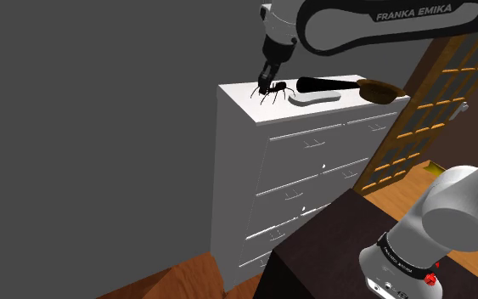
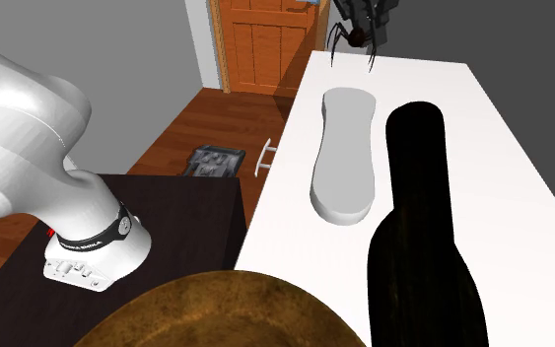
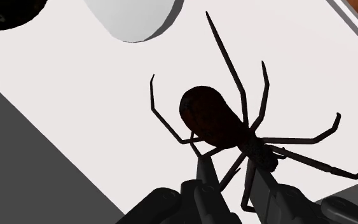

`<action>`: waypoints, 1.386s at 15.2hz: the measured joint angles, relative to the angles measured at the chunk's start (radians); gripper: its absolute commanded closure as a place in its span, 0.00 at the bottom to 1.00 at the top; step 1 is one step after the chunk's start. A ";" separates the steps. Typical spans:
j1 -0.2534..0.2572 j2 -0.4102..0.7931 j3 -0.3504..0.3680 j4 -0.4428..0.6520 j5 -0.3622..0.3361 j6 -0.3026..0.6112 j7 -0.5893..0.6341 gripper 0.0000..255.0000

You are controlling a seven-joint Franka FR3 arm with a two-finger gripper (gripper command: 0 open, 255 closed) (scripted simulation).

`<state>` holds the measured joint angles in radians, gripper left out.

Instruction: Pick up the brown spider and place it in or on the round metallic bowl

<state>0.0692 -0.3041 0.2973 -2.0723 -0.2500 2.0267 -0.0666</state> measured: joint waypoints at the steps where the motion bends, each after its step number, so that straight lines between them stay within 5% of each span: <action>1: 0.000 -0.003 -0.002 0.011 0.002 -0.012 -0.006 1.00; 17: -0.003 0.034 0.002 0.261 0.010 -0.222 -0.056 1.00; 21: -0.018 -0.038 -0.055 0.198 0.032 -0.211 -0.131 1.00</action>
<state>0.0515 -0.3424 0.2425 -1.8740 -0.2184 1.8153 -0.1980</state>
